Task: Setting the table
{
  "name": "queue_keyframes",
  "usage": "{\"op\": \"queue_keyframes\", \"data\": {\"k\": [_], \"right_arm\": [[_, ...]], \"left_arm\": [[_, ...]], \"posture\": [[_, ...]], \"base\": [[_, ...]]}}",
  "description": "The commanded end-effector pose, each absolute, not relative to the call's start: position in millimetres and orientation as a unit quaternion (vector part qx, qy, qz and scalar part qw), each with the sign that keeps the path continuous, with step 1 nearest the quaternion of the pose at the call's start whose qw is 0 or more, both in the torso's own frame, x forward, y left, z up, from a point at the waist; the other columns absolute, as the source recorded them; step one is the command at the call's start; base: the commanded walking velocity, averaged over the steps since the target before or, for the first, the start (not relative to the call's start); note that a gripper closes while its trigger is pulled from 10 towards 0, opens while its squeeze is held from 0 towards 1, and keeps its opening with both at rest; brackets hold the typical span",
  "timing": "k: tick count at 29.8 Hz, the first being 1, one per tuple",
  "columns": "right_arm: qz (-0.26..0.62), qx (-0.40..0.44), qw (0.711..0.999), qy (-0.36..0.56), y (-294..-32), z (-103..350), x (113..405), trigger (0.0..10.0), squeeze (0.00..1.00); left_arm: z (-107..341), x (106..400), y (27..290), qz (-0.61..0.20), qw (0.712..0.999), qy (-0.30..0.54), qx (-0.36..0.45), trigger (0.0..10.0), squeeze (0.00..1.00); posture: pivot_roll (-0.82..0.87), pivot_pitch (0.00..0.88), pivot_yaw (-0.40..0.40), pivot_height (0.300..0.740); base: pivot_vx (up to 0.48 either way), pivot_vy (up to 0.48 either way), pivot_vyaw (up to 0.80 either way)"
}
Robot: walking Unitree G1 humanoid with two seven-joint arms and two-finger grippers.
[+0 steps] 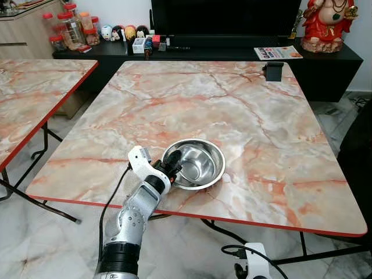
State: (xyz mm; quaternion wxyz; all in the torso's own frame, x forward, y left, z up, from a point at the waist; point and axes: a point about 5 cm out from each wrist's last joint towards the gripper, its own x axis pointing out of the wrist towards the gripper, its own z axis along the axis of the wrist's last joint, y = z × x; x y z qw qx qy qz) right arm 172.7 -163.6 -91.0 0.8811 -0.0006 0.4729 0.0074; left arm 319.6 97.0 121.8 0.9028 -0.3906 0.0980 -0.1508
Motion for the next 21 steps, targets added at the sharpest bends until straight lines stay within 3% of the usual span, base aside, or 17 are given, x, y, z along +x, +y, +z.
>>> {"op": "queue_keyframes", "data": {"k": [1, 15, 18, 19, 21], "right_arm": [[0.005, 0.006, 0.88, 0.475, -161.3, -91.8, 171.4, 10.0, 0.0], [0.004, 0.007, 0.881, 0.473, -161.4, -91.2, 172.6, 10.0, 0.0], [0.004, 0.007, 0.881, 0.473, -161.4, -91.0, 172.9, 10.0, 0.0], [0.003, 0.007, 0.882, 0.471, -161.7, -90.8, 173.4, 10.0, 0.0], [0.003, 0.008, 0.883, 0.47, -161.8, -90.7, 173.5, 10.0, 0.0]], "left_arm": [[129.3, 322.5, 97.5, -0.155, 0.915, 0.083, -0.364, 10.0, 0.0], [133.9, 321.5, 99.6, -0.181, 0.944, 0.054, -0.27, 10.0, 0.0], [140.1, 322.8, 105.1, -0.175, 0.95, 0.03, -0.257, 10.0, 0.0], [152.4, 325.8, 123.2, -0.139, 0.964, -0.024, -0.227, 10.0, 0.0], [155.3, 326.3, 127.6, -0.129, 0.966, -0.037, -0.22, 10.0, 0.0]], "posture": [[0.03, 0.0, 0.057, 0.74], [0.03, 0.0, 0.056, 0.74], [0.03, 0.0, 0.055, 0.74], [0.03, 0.0, 0.055, 0.74], [0.03, 0.0, 0.055, 0.74]], "base": [[0.0, 0.0, 0.0], [0.0, 0.0, 0.0], [0.0, 0.0, 0.0], [0.0, 0.0, 0.0], [0.0, 0.0, 0.0]]}}
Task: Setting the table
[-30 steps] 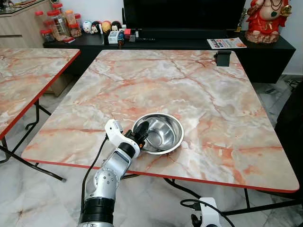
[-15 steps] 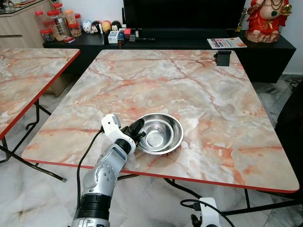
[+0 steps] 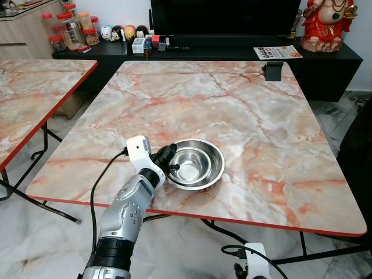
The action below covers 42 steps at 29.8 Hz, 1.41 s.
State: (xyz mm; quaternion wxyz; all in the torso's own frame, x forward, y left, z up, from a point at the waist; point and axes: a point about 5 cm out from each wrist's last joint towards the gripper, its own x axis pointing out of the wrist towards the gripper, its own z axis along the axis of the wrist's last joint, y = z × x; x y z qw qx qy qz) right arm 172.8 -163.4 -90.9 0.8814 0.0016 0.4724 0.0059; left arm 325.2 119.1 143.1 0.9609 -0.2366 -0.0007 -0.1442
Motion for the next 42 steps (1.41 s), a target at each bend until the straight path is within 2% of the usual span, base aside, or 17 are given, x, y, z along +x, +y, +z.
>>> {"op": "queue_keyframes", "data": {"k": [1, 2, 4, 6, 8, 9, 10, 11, 12, 14, 18, 20, 23, 26, 31, 37, 42], "right_arm": [[0.003, 0.008, 0.883, 0.47, -161.8, -90.7, 173.5, 10.0, 0.0], [0.002, 0.008, 0.883, 0.47, -161.9, -90.7, 173.5, 10.0, 0.0], [0.0, 0.009, 0.884, 0.467, -162.5, -90.2, 174.2, 10.0, 0.0], [0.0, 0.009, 0.884, 0.467, -162.5, -90.2, 174.2, 10.0, 0.0], [-0.002, 0.011, 0.886, 0.463, -163.2, -89.6, 175.2, 10.0, 0.0], [-0.002, 0.011, 0.886, 0.463, -163.2, -89.6, 175.2, 10.0, 0.0], [-0.003, 0.012, 0.887, 0.462, -163.3, -89.3, 175.7, 10.0, 0.0], [-0.004, 0.013, 0.888, 0.46, -163.3, -89.0, 176.3, 10.0, 0.0], [-0.004, 0.013, 0.888, 0.46, -163.3, -89.0, 176.3, 10.0, 0.0], [-0.003, 0.013, 0.888, 0.46, -163.3, -89.0, 176.3, 10.0, 0.0], [-0.001, 0.013, 0.888, 0.46, -163.0, -89.0, 176.4, 10.0, 0.0], [0.001, 0.012, 0.888, 0.46, -162.1, -89.0, 176.5, 10.0, 0.0], [0.002, 0.012, 0.888, 0.46, -161.7, -89.0, 176.5, 10.0, 0.0], [0.002, 0.012, 0.888, 0.46, -161.5, -89.0, 176.5, 10.0, 0.0], [0.001, 0.012, 0.888, 0.46, -161.5, -88.7, 177.4, 10.0, 0.0], [-0.002, 0.004, 0.885, 0.465, -163.1, -88.5, 178.3, 10.0, 0.0], [-0.008, -0.004, 0.882, 0.47, -167.2, -89.2, 176.8, 10.0, 0.0]], "left_arm": [[155.3, 326.3, 127.6, -0.129, 0.966, -0.037, -0.22, 10.0, 0.0], [156.8, 326.5, 129.8, -0.125, 0.968, -0.043, -0.216, 10.0, 0.0], [169.0, 328.2, 167.2, -0.053, 0.978, -0.093, -0.177, 10.0, 0.0], [169.0, 328.2, 167.2, -0.053, 0.978, -0.093, -0.177, 10.0, 0.0], [173.3, 322.8, 212.2, 0.03, 0.988, -0.116, -0.093, 10.0, 0.0], [173.3, 322.8, 212.2, 0.03, 0.988, -0.116, -0.093, 10.0, 0.0], [165.8, 317.1, 232.7, 0.064, 0.991, -0.102, -0.049, 10.0, 0.0], [142.5, 300.1, 267.3, 0.123, 0.99, -0.053, 0.046, 10.0, 0.0], [142.5, 300.1, 267.3, 0.123, 0.99, -0.053, 0.046, 10.0, 0.0], [120.9, 277.9, 296.7, 0.185, 0.977, -0.016, 0.104, 10.0, 0.0], [105.9, 257.4, 315.8, 0.227, 0.961, 0.006, 0.154, 10.0, 0.0], [86.8, 227.8, 341.3, 0.321, 0.928, 0.041, 0.187, 10.0, 0.0], [70.6, 199.5, 358.4, 0.399, 0.894, 0.068, 0.191, 10.0, 0.0], [57.3, 185.0, 362.9, 0.424, 0.877, 0.09, 0.206, 10.0, 0.0], [1.3, 167.3, 350.6, 0.39, 0.88, 0.231, 0.14, 10.0, 0.0], [-50.3, 171.9, 287.9, 0.195, 0.914, 0.351, 0.049, 10.0, 0.0], [-69.4, 172.9, 247.5, 0.113, 0.913, 0.392, 0.014, 10.0, 0.0]], "posture": [[0.03, 0.0, 0.055, 0.74], [0.03, 0.0, 0.055, 0.74], [0.03, 0.0, 0.05, 0.74], [0.03, 0.0, 0.05, 0.74], [0.03, 0.0, 0.049, 0.74], [0.03, 0.0, 0.049, 0.74], [0.04, 0.0, 0.05, 0.74], [0.04, 0.0, 0.049, 0.74], [0.04, 0.0, 0.049, 0.74], [0.04, 0.0, 0.044, 0.74], [0.05, 0.0, 0.038, 0.74], [0.06, 0.0, 0.037, 0.74], [0.06, 0.0, 0.034, 0.74], [0.06, 0.0, 0.033, 0.74], [0.06, 0.0, 0.034, 0.74], [0.05, 0.0, 0.033, 0.74], [0.03, 0.0, 0.03, 0.74]], "base": [[0.0, 0.0, 0.0], [0.0, 0.0, 0.0], [0.0, 0.0, 0.0], [0.0, 0.0, 0.0], [0.0, 0.0, 0.0], [0.0, 0.0, 0.0], [0.0, 0.0, 0.0], [0.0, 0.0, 0.0], [0.0, 0.0, 0.0], [0.0, 0.0, 0.0], [0.0, 0.0, 0.0], [0.0, 0.0, 0.0], [0.0, 0.0, 0.0], [0.0, 0.0, 0.0], [0.0, 0.0, 0.0], [0.0, 0.0, 0.0], [0.0, 0.0, 0.0]]}}
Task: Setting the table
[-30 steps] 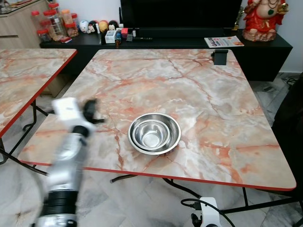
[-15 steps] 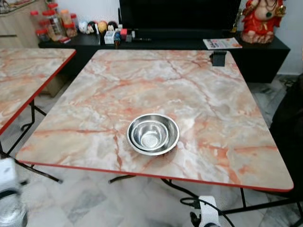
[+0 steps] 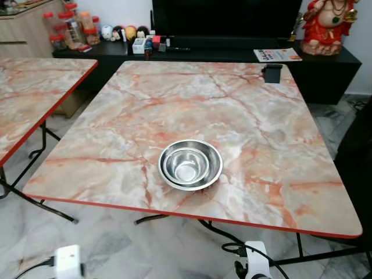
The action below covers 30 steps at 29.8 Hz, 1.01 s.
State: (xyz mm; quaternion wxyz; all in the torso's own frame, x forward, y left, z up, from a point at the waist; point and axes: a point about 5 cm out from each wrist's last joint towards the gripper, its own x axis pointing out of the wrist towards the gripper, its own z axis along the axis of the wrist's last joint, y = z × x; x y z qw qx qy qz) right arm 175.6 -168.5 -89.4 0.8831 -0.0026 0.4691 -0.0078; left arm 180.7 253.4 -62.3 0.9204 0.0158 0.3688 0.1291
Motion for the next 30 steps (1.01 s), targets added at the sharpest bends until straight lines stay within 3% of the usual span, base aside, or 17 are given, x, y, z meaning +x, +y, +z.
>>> {"op": "queue_keyframes", "data": {"k": [1, 7, 12, 30], "right_arm": [[-0.013, -0.001, 0.883, 0.47, -169.3, -89.1, 176.5, 10.0, 0.0], [-0.028, 0.002, 0.882, 0.47, -175.6, -89.0, 175.7, 10.0, 0.0], [-0.035, 0.011, 0.881, 0.471, -177.4, -89.1, 175.1, 10.0, 0.0], [-0.038, -0.002, 0.89, 0.454, -187.1, -83.8, 183.5, 10.0, 0.0]], "left_arm": [[-77.2, 168.6, 234.2, 0.088, 0.904, 0.418, 0.013, 10.0, 0.0], [-91.9, 154.1, 208.2, 0.022, 0.879, 0.476, 0.029, 10.0, 0.0], [-93.4, 153.7, 202.8, 0.023, 0.876, 0.481, 0.02, 10.0, 0.0], [-93.5, 158.2, 195.9, 0.024, 0.874, 0.484, 0.015, 10.0, 0.0]], "posture": [[0.02, 0.0, 0.031, 0.74], [0.0, 0.0, 0.029, 0.74], [-0.01, 0.0, 0.032, 0.74], [-0.06, 0.0, 0.041, 0.74]], "base": [[0.0, 0.0, 0.0], [0.0, 0.0, 0.0], [0.0, 0.173, 0.0], [0.0, 0.442, -0.02]]}}
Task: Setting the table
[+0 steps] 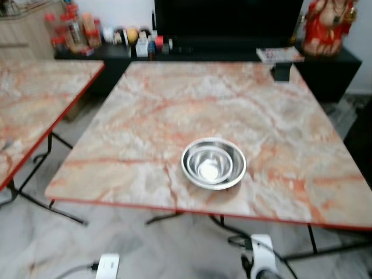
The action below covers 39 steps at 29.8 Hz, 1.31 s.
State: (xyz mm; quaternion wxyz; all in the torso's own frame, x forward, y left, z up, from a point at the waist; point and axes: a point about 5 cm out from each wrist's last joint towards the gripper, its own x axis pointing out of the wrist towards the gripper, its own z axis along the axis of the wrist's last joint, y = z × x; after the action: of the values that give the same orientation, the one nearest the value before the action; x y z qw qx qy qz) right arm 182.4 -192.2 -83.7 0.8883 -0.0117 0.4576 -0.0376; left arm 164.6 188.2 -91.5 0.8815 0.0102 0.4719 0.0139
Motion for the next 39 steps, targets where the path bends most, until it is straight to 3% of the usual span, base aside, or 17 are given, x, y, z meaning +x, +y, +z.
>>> {"op": "queue_keyframes", "data": {"k": [1, 7, 39], "right_arm": [[-0.039, -0.001, 0.889, 0.455, -186.9, -84.0, 183.1, 10.0, 0.0], [-0.038, 0.0, 0.889, 0.456, -186.1, -84.7, 181.7, 10.0, 0.0], [-0.027, 0.004, 0.891, 0.452, -178.4, -84.1, 184.7, 10.0, 0.0]], "left_arm": [[-93.5, 158.2, 195.8, 0.022, 0.874, 0.485, 0.016, 10.0, 0.0], [-93.5, 158.5, 195.6, 0.018, 0.873, 0.486, 0.021, 10.0, 0.0], [-92.1, 160.0, 202.2, 0.052, 0.874, 0.483, 0.012, 10.0, 0.0]], "posture": [[-0.06, 0.0, 0.042, 0.74], [-0.07, 0.0, 0.049, 0.74], [-0.02, 0.0, 0.018, 0.74]], "base": [[0.0, 0.472, 0.0], [0.0, 0.474, -0.63], [0.0, 0.476, 0.0]]}}
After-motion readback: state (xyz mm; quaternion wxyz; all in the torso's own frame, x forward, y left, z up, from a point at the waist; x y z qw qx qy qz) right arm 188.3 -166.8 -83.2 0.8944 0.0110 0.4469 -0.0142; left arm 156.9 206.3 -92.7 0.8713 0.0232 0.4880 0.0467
